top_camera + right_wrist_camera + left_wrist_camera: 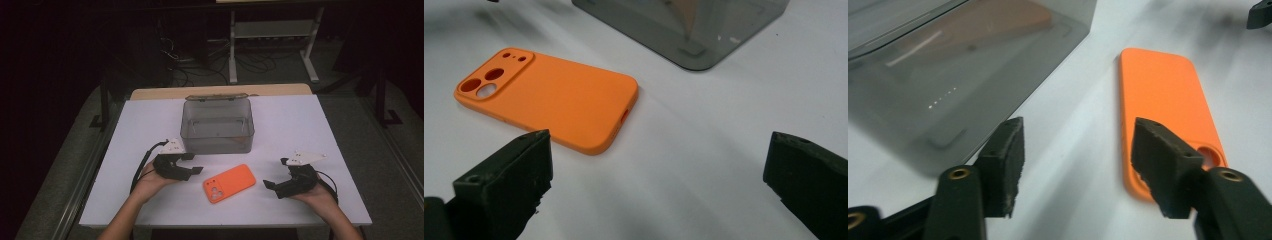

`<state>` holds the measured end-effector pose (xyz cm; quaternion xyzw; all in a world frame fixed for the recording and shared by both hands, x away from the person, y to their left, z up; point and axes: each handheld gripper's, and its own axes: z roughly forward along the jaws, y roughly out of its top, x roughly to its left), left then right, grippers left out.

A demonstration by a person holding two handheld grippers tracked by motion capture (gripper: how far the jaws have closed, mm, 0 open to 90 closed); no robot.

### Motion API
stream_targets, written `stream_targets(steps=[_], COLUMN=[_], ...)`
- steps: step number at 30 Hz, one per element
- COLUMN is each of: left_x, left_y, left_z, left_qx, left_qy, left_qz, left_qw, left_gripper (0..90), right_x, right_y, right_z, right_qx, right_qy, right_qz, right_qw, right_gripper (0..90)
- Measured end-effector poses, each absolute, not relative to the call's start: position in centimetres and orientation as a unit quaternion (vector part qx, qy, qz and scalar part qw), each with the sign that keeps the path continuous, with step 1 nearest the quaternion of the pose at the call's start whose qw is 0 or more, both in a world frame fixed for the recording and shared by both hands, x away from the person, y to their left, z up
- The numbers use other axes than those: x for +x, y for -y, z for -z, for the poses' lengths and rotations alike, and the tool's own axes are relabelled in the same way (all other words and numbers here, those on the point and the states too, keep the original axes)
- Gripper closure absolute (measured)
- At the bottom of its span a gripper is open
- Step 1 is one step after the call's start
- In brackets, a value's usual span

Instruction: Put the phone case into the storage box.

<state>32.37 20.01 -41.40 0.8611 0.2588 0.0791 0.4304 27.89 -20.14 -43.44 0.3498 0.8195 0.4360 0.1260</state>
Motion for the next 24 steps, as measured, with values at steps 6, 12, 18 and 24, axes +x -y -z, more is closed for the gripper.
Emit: stream_targets(steps=[6, 12, 18, 24], left_x=[31.5, 30.3, 29.6, 29.2], left_y=[-21.8, -23.6, -24.7, -25.1], left_z=[41.5, 41.8, 42.1, 42.4], left_qx=[0.854, 0.845, 0.840, 0.841], left_qy=[-0.269, -0.284, -0.292, -0.297], left_qz=[-0.083, -0.098, -0.101, -0.095], left_qw=[0.438, 0.442, 0.446, 0.442], left_gripper=[21.5, 11.5, 1.3, 0.0], right_x=[27.9, 27.8, 27.8, 27.9], right_y=[20.1, 20.2, 20.2, 20.2], right_z=[43.5, 43.5, 43.4, 43.5], right_qx=[0.348, 0.348, 0.350, 0.350], right_qy=[-0.821, -0.819, -0.819, -0.819], right_qz=[-0.435, -0.437, -0.437, -0.436], right_qw=[0.125, 0.127, 0.127, 0.128], right_gripper=[0.0, 0.0, 0.0, 0.0])
